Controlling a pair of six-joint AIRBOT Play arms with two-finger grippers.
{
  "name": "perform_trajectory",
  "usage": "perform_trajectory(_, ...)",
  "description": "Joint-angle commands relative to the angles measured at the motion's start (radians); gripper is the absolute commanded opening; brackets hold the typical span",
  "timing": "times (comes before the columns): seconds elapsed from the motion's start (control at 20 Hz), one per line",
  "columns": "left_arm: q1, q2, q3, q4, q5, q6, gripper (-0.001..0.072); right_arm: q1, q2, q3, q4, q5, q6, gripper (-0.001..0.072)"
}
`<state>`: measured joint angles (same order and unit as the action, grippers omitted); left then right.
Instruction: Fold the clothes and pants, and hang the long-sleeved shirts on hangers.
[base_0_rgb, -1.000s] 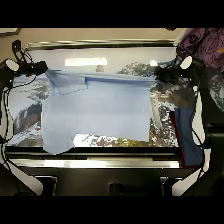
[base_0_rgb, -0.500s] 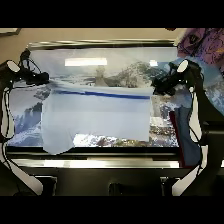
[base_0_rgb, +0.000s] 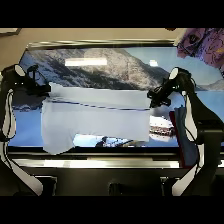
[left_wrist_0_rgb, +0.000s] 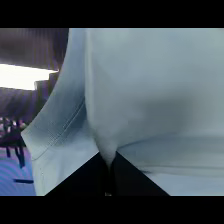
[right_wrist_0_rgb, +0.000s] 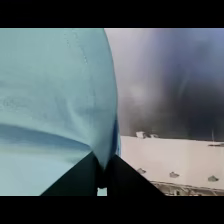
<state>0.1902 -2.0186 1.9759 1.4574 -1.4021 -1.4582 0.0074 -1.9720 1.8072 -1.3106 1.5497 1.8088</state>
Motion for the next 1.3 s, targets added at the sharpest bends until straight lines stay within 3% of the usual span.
perform_trajectory(0.0, 0.0, -0.011, -0.007, 0.01, -0.023, -0.008, 0.0024, 0.056, -0.002, -0.043, -0.082, 0.016, 0.014, 0.0034)
perform_trajectory(0.05, 0.0, -0.01, -0.005, 0.01, -0.022, -0.008, 0.0093, 0.065, -0.002, -0.043, -0.081, 0.02, 0.014, 0.006)
perform_trajectory(0.1, 0.001, -0.009, 0.003, 0.01, -0.023, -0.011, 0.0277, 0.066, 0.002, -0.042, -0.066, 0.023, 0.012, 0.0179)
perform_trajectory(0.15, 0.004, -0.003, 0.019, 0.017, -0.026, -0.031, 0.0492, 0.064, 0.015, -0.042, -0.053, 0.024, -0.003, 0.0248)
perform_trajectory(0.2, 0.012, 0.007, 0.041, 0.029, -0.038, -0.051, 0.0572, 0.064, 0.043, -0.042, -0.067, 0.023, -0.043, 0.0275)
perform_trajectory(0.3, 0.056, 0.061, 0.048, -0.01, -0.042, -0.053, 0.0574, 0.064, 0.126, -0.043, -0.148, 0.032, -0.144, 0.0429)
perform_trajectory(0.4, 0.137, 0.127, 0.005, -0.079, -0.074, -0.052, 0.0574, 0.039, 0.222, -0.056, -0.215, 0.023, -0.205, 0.0478)
perform_trajectory(0.55, 0.301, 0.291, -0.269, -0.22, -0.069, 0.002, 0.0574, -0.103, 0.368, -0.206, -0.053, -0.015, -0.293, 0.0477)
perform_trajectory(0.7, 0.445, 0.507, -0.687, -0.298, 0.051, 0.058, 0.0574, -0.256, 0.507, -0.499, 0.187, -0.06, -0.405, 0.0477)
perform_trajectory(0.9, 0.533, 0.689, -1.104, -0.37, 0.176, 0.12, 0.0574, -0.304, 0.62, -0.778, 0.279, -0.168, -0.439, 0.0477)
perform_trajectory(1.05, 0.538, 0.717, -1.257, -0.425, 0.192, 0.195, 0.0574, -0.296, 0.632, -0.848, 0.309, -0.181, -0.445, 0.0477)
perform_trajectory(1.25, 0.538, 0.716, -1.323, -0.444, 0.212, 0.229, 0.0573, -0.296, 0.632, -0.852, 0.338, -0.195, -0.455, 0.0477)
